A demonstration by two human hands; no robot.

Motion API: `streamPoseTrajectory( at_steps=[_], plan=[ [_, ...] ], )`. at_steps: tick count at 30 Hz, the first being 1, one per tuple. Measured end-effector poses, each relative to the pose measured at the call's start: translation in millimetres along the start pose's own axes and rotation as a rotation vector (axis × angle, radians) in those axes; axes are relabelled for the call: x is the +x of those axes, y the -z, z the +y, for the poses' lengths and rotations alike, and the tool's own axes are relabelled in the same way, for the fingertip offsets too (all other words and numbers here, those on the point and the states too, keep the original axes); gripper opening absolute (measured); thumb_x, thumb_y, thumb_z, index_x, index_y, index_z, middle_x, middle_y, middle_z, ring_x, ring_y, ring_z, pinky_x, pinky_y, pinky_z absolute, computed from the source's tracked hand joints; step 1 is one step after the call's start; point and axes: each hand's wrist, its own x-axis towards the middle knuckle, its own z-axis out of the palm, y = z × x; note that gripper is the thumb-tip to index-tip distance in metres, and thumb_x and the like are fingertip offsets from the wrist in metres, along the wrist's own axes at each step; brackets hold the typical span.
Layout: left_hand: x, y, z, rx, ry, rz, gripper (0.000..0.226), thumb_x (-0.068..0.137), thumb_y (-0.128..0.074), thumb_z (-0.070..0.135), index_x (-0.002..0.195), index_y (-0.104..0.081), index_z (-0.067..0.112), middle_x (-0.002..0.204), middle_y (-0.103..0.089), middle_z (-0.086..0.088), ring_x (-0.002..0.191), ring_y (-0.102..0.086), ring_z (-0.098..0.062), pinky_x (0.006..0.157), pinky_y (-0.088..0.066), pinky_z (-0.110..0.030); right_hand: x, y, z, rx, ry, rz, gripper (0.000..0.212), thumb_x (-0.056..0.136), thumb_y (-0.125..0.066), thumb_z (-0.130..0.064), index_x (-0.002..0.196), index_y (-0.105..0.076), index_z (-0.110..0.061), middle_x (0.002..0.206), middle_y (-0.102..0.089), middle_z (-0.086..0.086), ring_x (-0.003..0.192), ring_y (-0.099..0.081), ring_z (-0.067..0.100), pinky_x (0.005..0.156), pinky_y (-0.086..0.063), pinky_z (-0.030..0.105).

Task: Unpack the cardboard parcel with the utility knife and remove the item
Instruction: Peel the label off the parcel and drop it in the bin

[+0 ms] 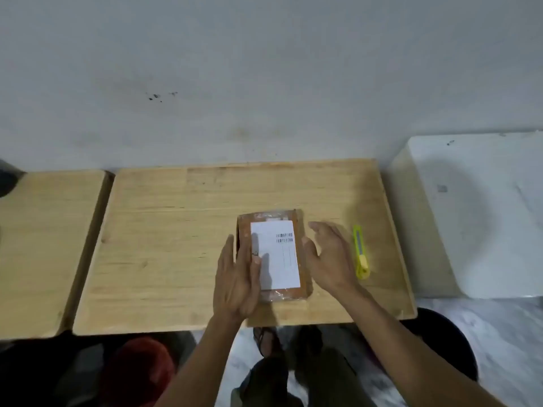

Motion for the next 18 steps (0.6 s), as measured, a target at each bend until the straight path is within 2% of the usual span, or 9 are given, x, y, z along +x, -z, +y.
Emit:
streamPoseTrajectory(
  at_steps=[4, 6, 8, 11, 15, 18],
  plan=[
    [-1.6, -17.7, -6.0, -0.074, 0.007, 0.025, 0.061, 0.103, -0.025, 0.051, 0.16, -0.016, 0.031, 0.167, -0.013, -0.003, 0.153, -0.007, -0.01, 0.12, -0.02, -0.031, 7.3, -22.6, 12.0, 0.032, -0.06, 0.001, 0.034, 0.091, -0.062, -0.02, 0.125, -0.061, -0.015, 0.118, -0.063, 0.0, 0.113, -0.063, 0.022, 0.097, -0.051, 0.042],
    [-1.3, -25.5, -11.3, -0.099, 0.014, 0.04, 0.062, 0.102, -0.028, 0.051, 0.16, -0.017, 0.029, 0.168, -0.008, -0.003, 0.154, 0.001, -0.005, 0.12, -0.017, -0.028, 11.9, -30.9, 17.8, 0.035, -0.078, 0.0, 0.034, 0.09, -0.064, -0.02, 0.124, -0.062, -0.017, 0.115, -0.061, -0.006, 0.112, -0.063, 0.019, 0.097, -0.051, 0.041],
    [1.5, -31.6, -14.1, -0.107, -0.001, 0.062, 0.064, 0.102, -0.031, 0.048, 0.16, -0.019, 0.024, 0.169, -0.004, -0.003, 0.155, 0.005, -0.007, 0.121, -0.016, -0.029, 19.8, -35.7, 20.3, 0.022, -0.076, -0.011, 0.034, 0.089, -0.065, -0.02, 0.123, -0.062, -0.018, 0.112, -0.059, -0.01, 0.111, -0.062, 0.019, 0.096, -0.052, 0.04],
    [1.7, -37.0, -12.1, -0.125, -0.002, 0.091, 0.063, 0.102, -0.036, 0.044, 0.159, -0.022, 0.02, 0.168, -0.002, -0.002, 0.156, 0.002, -0.013, 0.12, -0.023, -0.035, 33.5, -43.1, 26.0, 0.005, -0.1, -0.038, 0.035, 0.089, -0.065, -0.022, 0.123, -0.06, -0.02, 0.115, -0.061, -0.003, 0.111, -0.059, 0.019, 0.096, -0.051, 0.039],
    [3.4, -42.6, -19.3, -0.071, -0.044, 0.075, 0.065, 0.103, -0.032, 0.046, 0.159, -0.022, 0.014, 0.168, -0.009, -0.011, 0.157, 0.002, -0.022, 0.123, -0.025, -0.045, 49.8, -51.3, 28.6, -0.029, -0.079, -0.036, 0.038, 0.089, -0.065, -0.027, 0.126, -0.06, -0.021, 0.114, -0.062, -0.002, 0.112, -0.055, 0.017, 0.093, -0.048, 0.032],
    [3.3, -43.4, -18.0, -0.085, -0.022, 0.092, 0.065, 0.102, -0.035, 0.043, 0.159, -0.021, 0.015, 0.168, -0.008, -0.011, 0.157, 0.001, -0.021, 0.122, -0.026, -0.045, 58.0, -54.3, 28.3, -0.042, -0.079, -0.04, 0.039, 0.088, -0.066, -0.028, 0.126, -0.06, -0.023, 0.113, -0.061, -0.001, 0.112, -0.053, 0.018, 0.091, -0.048, 0.032]
  ],
)
